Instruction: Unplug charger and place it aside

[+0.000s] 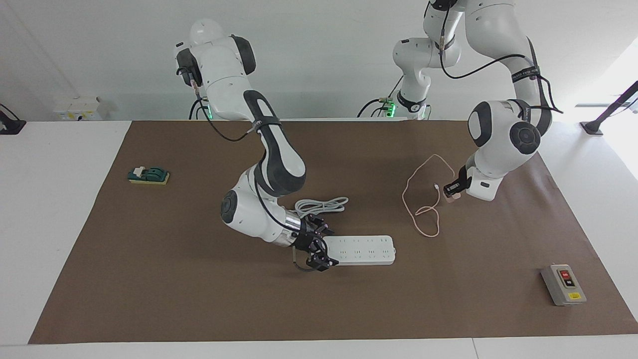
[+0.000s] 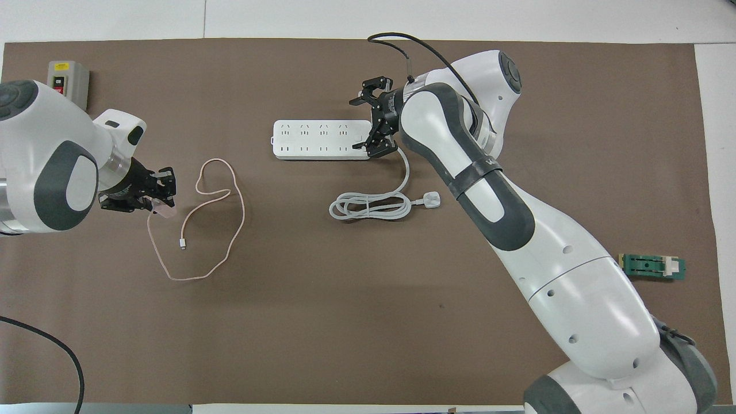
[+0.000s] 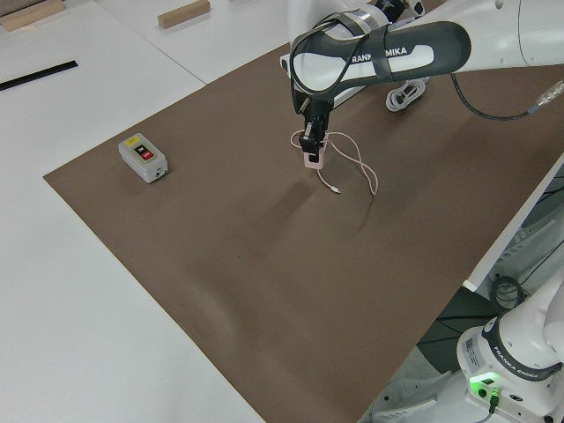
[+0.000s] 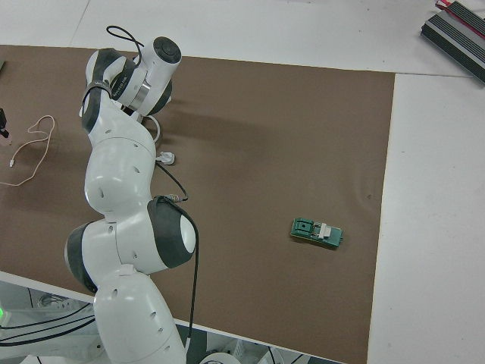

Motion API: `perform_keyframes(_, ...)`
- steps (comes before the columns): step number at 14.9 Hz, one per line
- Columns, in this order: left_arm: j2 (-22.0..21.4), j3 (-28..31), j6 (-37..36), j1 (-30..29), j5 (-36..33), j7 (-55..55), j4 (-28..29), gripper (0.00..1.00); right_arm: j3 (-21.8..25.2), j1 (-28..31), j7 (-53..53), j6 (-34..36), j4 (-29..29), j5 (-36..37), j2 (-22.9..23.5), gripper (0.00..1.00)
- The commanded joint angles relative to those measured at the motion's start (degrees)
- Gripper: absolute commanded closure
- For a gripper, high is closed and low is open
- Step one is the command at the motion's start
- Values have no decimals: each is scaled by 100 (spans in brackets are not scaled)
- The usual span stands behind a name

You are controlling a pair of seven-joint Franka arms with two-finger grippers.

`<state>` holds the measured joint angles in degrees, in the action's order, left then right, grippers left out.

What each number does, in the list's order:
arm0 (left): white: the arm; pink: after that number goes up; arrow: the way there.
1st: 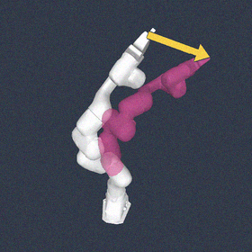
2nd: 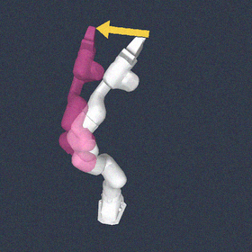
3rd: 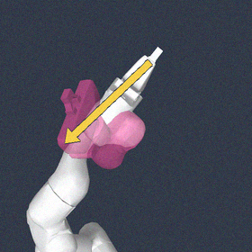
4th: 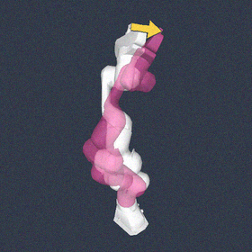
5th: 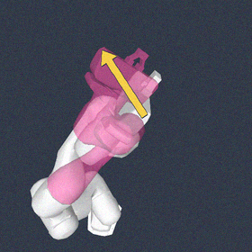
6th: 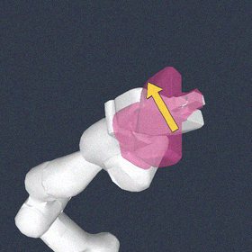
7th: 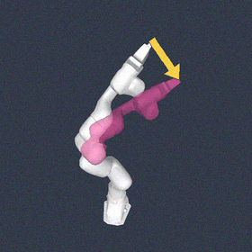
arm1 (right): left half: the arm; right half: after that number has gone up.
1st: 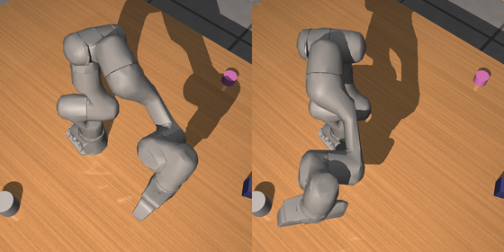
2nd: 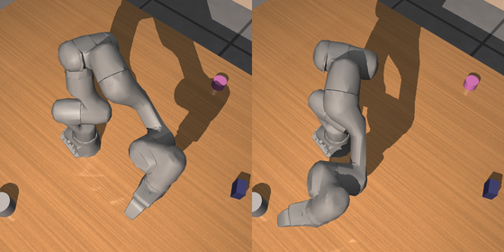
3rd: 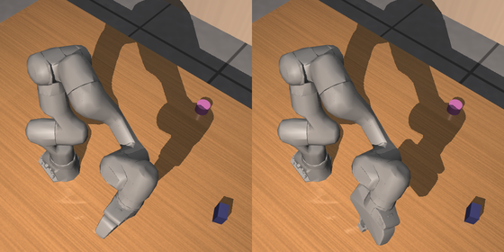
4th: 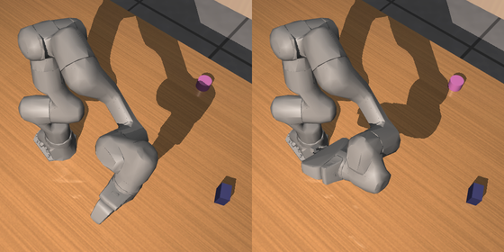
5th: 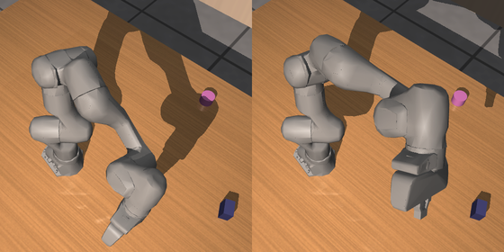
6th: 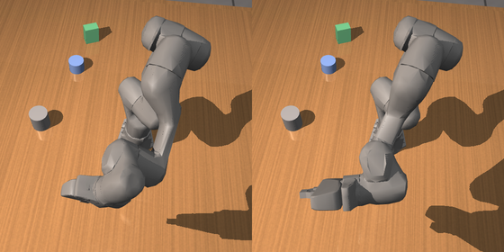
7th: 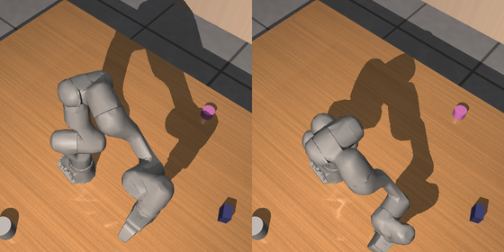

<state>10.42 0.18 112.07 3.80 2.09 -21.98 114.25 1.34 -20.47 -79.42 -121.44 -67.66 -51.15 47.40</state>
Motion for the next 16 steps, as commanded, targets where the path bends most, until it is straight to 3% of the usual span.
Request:
perform_keyframes(1, -470, -1, 27, -510, 81, 674, 475, 0, 331, 61, 85, 479, -458, 70, -634, 0)
perform_keyframes(5, -830, -27, -361, -1520, 64, 1477, 344, 0, 744, 79, 382, 1392, -494, 912, -1101, 0)
perform_keyframes(10, -875, -27, -1195, -1584, 55, 1416, -911, 0, 1263, 140, 1751, 2351, -607, 1362, -1619, 0)
perform_keyframes(16, -832, -150, -1408, -1339, 11, 1064, -1748, 0, 2212, 184, 4801, 3424, -898, 2117, -2121, 0)
